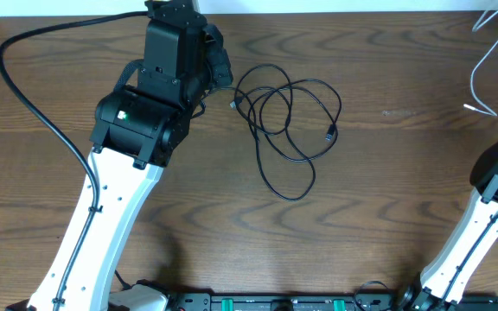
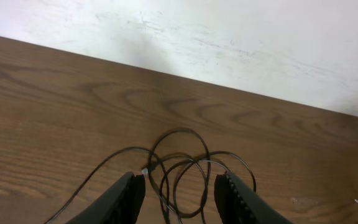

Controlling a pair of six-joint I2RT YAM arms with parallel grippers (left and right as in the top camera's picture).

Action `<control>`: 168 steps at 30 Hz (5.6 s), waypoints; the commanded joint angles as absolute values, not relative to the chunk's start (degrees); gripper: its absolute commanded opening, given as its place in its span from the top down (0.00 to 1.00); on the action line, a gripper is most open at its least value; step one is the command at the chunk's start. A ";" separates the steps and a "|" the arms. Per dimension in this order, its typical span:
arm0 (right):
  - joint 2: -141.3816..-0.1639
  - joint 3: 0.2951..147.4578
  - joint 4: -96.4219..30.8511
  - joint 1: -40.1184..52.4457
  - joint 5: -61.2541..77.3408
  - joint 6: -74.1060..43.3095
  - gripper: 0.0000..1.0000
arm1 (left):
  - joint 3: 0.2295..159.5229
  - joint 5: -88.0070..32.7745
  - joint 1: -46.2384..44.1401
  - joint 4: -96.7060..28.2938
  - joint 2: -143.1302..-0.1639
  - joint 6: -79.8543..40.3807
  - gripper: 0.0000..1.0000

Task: Untangle cables

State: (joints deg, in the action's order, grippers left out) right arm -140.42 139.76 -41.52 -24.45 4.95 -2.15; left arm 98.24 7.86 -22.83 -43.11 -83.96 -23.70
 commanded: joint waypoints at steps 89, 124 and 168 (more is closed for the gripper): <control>-142.91 136.00 -36.86 -13.93 3.09 -7.42 0.99 | 99.22 8.21 -22.79 -43.64 -84.25 -22.74 0.58; -125.03 136.11 -68.99 -14.44 26.24 3.51 0.01 | 98.37 -0.82 -22.79 -47.97 -84.29 -19.68 0.60; -125.75 128.42 -72.86 3.97 15.75 4.34 0.01 | 97.67 -5.34 -19.84 -51.42 -114.13 -21.82 0.65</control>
